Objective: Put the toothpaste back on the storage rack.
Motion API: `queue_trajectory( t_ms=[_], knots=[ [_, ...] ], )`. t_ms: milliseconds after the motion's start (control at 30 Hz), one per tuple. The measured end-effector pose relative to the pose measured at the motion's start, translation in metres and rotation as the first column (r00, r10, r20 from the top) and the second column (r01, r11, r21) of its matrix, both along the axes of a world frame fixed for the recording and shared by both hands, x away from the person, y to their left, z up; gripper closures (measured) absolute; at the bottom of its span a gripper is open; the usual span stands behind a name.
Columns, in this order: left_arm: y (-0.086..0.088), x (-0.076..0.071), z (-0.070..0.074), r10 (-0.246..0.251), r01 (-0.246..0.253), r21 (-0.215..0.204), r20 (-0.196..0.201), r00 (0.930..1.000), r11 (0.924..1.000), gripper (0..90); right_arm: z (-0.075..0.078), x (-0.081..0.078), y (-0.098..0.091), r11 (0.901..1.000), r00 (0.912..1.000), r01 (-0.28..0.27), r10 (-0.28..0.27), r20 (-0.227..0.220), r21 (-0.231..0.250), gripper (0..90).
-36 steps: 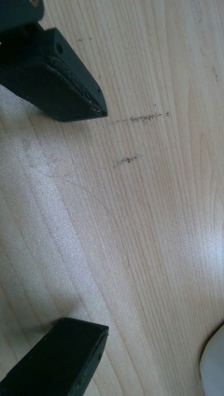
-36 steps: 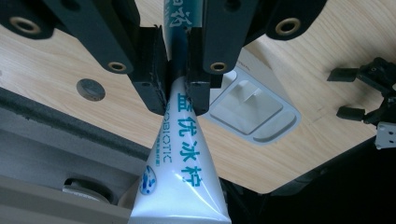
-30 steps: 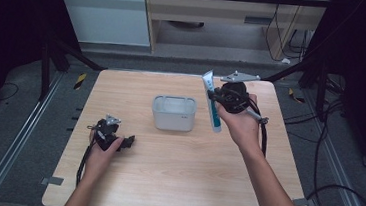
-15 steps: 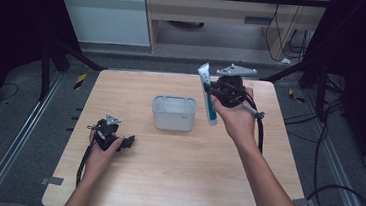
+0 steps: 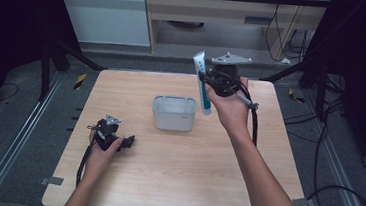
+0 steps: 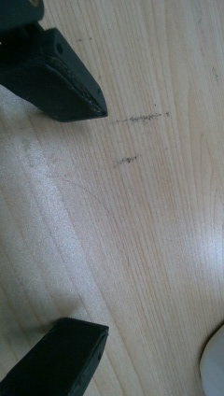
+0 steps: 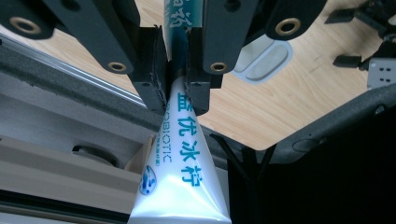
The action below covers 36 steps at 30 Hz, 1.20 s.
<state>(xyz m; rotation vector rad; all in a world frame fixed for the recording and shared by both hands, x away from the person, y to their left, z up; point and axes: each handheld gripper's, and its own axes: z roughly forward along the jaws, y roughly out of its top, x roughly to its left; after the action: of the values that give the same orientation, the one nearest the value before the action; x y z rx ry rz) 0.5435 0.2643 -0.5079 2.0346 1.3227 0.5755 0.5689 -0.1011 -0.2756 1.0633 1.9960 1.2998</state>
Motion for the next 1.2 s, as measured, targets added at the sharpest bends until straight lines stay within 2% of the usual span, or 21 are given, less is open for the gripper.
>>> queue_trajectory(
  t_ms=[367,1200],
  knots=[
    [0.0,0.0,0.0,-0.002,0.002,0.002,0.0,1.0,1.0,0.0,0.006,0.01,0.011,0.9997,0.9997,0.008,-0.009,0.025,0.022,79.8],
    [0.0,0.0,0.0,-0.002,0.002,0.001,0.0,1.0,1.0,0.0,0.002,0.026,0.024,0.9976,0.998,0.028,-0.032,0.055,0.063,79.8]
  ],
)
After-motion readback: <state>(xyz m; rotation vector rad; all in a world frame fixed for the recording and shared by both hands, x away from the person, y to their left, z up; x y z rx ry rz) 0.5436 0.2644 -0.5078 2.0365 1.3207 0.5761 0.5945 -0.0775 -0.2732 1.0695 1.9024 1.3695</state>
